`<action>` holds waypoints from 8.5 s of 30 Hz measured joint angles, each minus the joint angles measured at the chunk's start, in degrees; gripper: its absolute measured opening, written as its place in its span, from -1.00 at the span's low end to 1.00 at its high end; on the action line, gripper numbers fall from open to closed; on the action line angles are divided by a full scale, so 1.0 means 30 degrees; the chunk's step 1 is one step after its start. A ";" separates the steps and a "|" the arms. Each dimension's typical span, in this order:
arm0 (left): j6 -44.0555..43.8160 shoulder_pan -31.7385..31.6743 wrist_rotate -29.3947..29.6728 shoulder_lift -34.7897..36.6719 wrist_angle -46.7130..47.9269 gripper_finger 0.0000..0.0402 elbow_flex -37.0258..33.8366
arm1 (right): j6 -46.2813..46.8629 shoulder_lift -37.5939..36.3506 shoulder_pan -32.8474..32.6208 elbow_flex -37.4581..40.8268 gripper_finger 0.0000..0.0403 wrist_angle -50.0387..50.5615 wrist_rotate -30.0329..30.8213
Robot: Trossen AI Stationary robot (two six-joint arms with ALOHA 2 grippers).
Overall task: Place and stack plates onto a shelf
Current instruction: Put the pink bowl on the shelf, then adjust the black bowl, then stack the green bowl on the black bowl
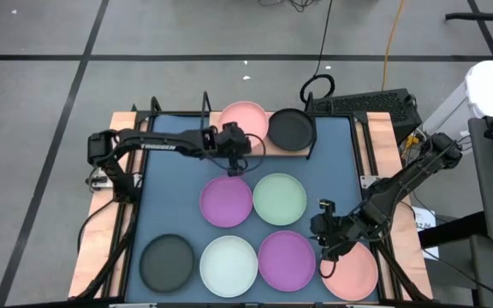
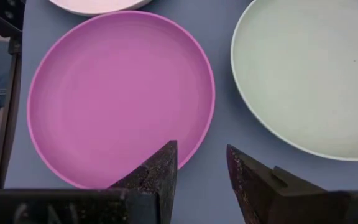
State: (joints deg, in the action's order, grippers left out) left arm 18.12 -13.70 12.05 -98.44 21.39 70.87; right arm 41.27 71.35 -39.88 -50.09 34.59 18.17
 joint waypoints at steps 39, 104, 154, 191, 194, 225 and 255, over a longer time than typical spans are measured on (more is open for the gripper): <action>-0.2169 -0.0517 -0.0495 -0.1634 -0.0051 -0.77 -0.0015 | -0.1504 0.0000 0.0022 -0.0007 -0.40 -0.0042 0.2900; -0.6219 0.6493 -0.5013 0.2260 0.5725 -0.77 -0.0007 | -1.4793 1.1051 2.3642 -0.8106 -1.00 -0.0087 -0.2611; -0.6782 0.6583 -0.4998 0.2260 0.5197 -0.77 -0.0015 | -1.0201 0.2632 1.3315 -0.8024 -1.00 0.3727 -0.1056; -1.2796 1.0264 -0.2330 0.2260 0.5969 -0.77 -0.0015 | -1.2514 0.2572 0.5129 0.3107 -0.26 -0.5506 -0.1966; -1.3227 1.0834 -0.2070 0.2260 0.5966 -0.77 -0.0015 | -1.3329 0.2572 0.5129 0.3590 -0.29 -0.6048 -0.1619; -1.7081 1.6955 0.2495 0.2252 0.4689 -0.77 -0.0019 | -1.4515 0.2575 0.5136 0.5807 -0.99 -0.8827 -0.1606; -2.2756 1.9267 0.3285 0.2245 0.4800 -0.77 -0.3300 | -1.8707 0.2586 0.5231 -0.2709 -1.00 -0.2136 0.0991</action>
State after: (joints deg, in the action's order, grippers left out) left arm -50.15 44.10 21.91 -91.70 35.79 60.97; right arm -14.85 79.11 -24.19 -58.21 28.18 21.15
